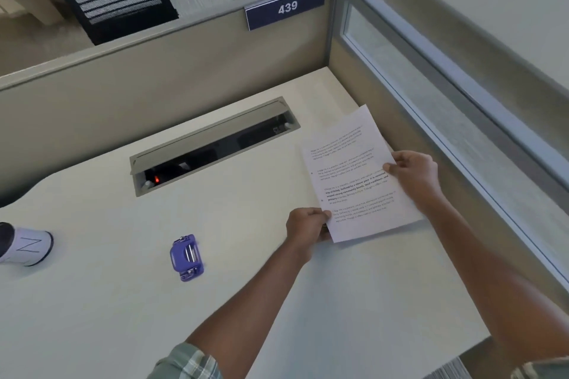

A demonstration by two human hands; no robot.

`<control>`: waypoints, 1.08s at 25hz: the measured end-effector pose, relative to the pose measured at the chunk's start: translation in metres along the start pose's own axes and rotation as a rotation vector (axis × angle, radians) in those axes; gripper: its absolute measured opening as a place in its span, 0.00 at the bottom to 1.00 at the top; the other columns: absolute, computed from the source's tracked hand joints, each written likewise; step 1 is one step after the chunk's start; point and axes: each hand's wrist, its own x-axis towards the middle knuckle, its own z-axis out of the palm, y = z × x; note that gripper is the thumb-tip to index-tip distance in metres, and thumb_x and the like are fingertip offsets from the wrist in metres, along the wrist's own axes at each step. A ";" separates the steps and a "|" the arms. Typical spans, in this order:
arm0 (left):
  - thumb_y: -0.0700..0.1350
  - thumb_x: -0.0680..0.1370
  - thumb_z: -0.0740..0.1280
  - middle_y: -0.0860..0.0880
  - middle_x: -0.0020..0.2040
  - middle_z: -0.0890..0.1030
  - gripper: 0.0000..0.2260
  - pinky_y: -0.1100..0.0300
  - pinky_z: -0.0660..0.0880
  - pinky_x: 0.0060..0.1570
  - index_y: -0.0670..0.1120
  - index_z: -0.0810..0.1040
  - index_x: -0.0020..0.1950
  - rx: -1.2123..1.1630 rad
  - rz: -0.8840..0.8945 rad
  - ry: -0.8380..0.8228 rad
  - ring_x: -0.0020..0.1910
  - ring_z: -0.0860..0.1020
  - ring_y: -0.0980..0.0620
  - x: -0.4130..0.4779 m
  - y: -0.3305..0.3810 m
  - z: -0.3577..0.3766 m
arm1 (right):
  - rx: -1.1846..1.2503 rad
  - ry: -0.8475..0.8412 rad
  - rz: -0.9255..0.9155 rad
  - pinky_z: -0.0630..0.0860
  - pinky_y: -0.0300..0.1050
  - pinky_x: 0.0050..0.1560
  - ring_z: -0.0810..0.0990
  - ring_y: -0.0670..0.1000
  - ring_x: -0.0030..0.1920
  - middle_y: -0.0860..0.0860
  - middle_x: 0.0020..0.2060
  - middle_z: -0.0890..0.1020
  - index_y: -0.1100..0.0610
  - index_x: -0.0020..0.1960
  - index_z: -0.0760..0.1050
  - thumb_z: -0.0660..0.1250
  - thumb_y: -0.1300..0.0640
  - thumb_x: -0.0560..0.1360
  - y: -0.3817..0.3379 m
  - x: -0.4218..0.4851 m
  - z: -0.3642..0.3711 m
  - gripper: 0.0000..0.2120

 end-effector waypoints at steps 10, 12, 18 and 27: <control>0.36 0.83 0.73 0.38 0.54 0.91 0.05 0.54 0.88 0.40 0.36 0.87 0.55 -0.123 -0.081 0.016 0.40 0.90 0.46 0.031 0.004 0.035 | -0.420 0.001 -0.181 0.78 0.54 0.68 0.81 0.59 0.70 0.54 0.73 0.82 0.54 0.75 0.78 0.75 0.54 0.80 0.021 0.001 0.034 0.24; 0.37 0.83 0.73 0.38 0.53 0.91 0.05 0.52 0.89 0.42 0.36 0.87 0.55 -0.119 -0.079 0.022 0.39 0.90 0.46 0.035 0.002 0.040 | -0.492 -0.036 -0.197 0.77 0.55 0.70 0.80 0.59 0.72 0.54 0.74 0.82 0.57 0.75 0.78 0.75 0.54 0.80 0.030 -0.006 0.043 0.24; 0.37 0.83 0.73 0.40 0.50 0.92 0.04 0.52 0.89 0.44 0.40 0.87 0.50 -0.159 -0.094 0.017 0.39 0.90 0.47 0.038 -0.003 0.046 | -0.592 -0.104 -0.220 0.68 0.57 0.81 0.70 0.59 0.82 0.57 0.79 0.76 0.61 0.77 0.76 0.76 0.57 0.80 0.045 -0.006 0.050 0.27; 0.37 0.83 0.74 0.41 0.48 0.91 0.05 0.50 0.89 0.46 0.36 0.87 0.54 -0.184 -0.098 0.006 0.39 0.90 0.46 0.033 -0.002 0.052 | -0.591 -0.113 -0.244 0.66 0.57 0.83 0.68 0.59 0.83 0.58 0.79 0.76 0.63 0.76 0.77 0.76 0.58 0.80 0.043 -0.002 0.044 0.27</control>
